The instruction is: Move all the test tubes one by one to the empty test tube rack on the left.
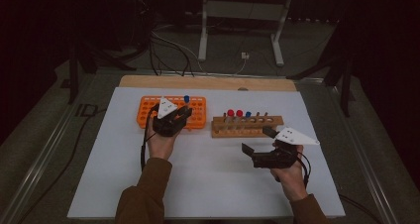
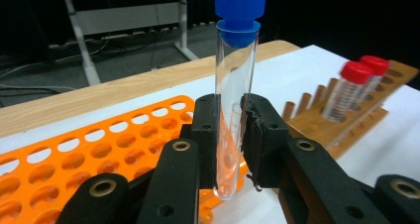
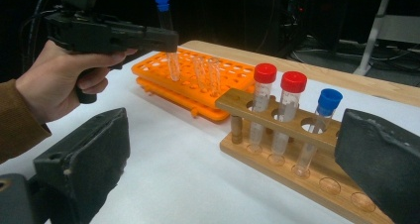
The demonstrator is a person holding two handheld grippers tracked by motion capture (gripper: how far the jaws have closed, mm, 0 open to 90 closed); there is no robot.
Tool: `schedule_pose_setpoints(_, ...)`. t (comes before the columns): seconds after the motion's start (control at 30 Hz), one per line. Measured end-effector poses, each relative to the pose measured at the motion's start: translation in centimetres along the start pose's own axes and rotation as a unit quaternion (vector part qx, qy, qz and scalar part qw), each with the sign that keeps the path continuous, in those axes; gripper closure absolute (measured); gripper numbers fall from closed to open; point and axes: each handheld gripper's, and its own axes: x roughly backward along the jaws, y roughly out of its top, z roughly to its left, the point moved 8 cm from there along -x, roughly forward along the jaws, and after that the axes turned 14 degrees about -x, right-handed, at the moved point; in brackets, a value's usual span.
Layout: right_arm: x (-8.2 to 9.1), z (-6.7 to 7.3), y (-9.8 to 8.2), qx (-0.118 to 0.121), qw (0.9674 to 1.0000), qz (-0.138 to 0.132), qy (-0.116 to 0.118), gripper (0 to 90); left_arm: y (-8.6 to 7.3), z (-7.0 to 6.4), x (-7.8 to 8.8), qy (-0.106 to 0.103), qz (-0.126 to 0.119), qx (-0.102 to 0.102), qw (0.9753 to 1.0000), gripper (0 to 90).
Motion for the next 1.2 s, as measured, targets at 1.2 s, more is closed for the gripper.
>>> schedule_pose_setpoints(1.2,0.3,-0.3,-0.2,0.000,1.0000,-0.003,-0.002,1.1,-3.5,1.3,-3.5,0.041,0.059,0.033,0.9969,77.3)
